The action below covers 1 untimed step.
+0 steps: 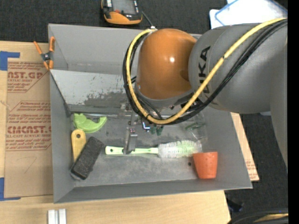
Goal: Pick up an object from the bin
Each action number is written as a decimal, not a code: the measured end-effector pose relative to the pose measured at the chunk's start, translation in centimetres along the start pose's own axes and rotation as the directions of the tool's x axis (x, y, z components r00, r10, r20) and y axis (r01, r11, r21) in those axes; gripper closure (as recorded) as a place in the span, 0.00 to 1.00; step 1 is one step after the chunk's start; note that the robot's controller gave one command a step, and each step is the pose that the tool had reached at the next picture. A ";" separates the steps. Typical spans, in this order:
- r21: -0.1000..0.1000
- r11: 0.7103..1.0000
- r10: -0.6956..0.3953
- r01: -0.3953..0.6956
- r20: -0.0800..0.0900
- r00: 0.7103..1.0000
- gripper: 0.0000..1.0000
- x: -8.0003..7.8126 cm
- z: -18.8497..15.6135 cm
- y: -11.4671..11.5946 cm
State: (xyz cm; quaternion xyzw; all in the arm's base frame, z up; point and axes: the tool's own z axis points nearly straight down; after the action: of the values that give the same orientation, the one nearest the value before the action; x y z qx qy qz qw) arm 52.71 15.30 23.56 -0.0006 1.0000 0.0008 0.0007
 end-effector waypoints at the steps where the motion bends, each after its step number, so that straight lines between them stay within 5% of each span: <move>1: 0.000 1.000 0.000 0.000 0.000 1.000 0.00 0.0 0.0 0.0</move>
Offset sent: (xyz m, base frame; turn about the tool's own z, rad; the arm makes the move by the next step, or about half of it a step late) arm -0.0449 0.0063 -0.0725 -0.1295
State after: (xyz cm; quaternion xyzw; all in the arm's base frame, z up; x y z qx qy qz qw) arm 52.71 15.30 23.56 -0.0006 1.0000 0.0008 0.0007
